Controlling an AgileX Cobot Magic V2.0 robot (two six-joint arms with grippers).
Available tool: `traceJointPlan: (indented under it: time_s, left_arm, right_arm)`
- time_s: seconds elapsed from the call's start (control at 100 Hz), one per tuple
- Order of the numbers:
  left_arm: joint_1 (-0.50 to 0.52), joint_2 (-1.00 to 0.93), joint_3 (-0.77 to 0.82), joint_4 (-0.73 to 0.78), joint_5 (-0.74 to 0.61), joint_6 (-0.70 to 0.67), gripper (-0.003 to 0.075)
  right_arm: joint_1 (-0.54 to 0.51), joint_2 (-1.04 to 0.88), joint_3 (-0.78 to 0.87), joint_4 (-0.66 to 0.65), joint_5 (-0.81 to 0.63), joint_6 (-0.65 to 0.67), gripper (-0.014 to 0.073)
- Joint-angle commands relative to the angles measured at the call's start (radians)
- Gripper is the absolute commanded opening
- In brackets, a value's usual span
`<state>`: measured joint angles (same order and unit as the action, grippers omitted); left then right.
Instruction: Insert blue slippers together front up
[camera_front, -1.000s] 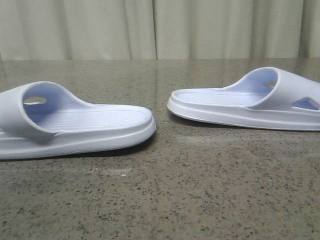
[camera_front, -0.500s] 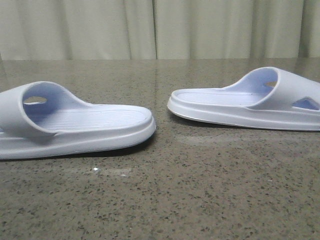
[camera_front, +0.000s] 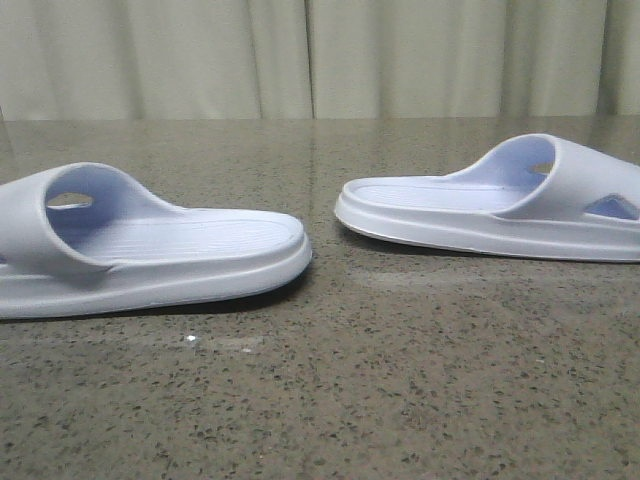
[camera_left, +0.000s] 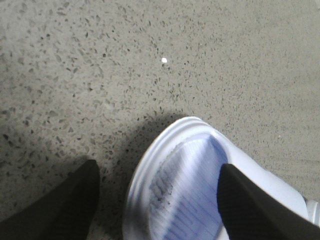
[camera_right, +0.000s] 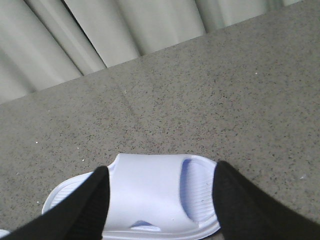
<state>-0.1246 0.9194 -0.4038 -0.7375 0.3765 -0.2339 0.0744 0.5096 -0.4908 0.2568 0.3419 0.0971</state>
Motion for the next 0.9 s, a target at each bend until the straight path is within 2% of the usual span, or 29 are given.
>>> traceJointPlan:
  time_s: [0.0, 0.89]
  left_arm:
    - [-0.005, 0.012, -0.030, -0.028, -0.024, 0.000, 0.0432]
    - [-0.007, 0.049, -0.033, -0.089, -0.010, 0.013, 0.0422]
  right_arm:
    - [0.000, 0.024, -0.035, 0.004, -0.089, 0.002, 0.0383]
    - [0.000, 0.051, -0.035, 0.010, -0.105, 0.002, 0.0383]
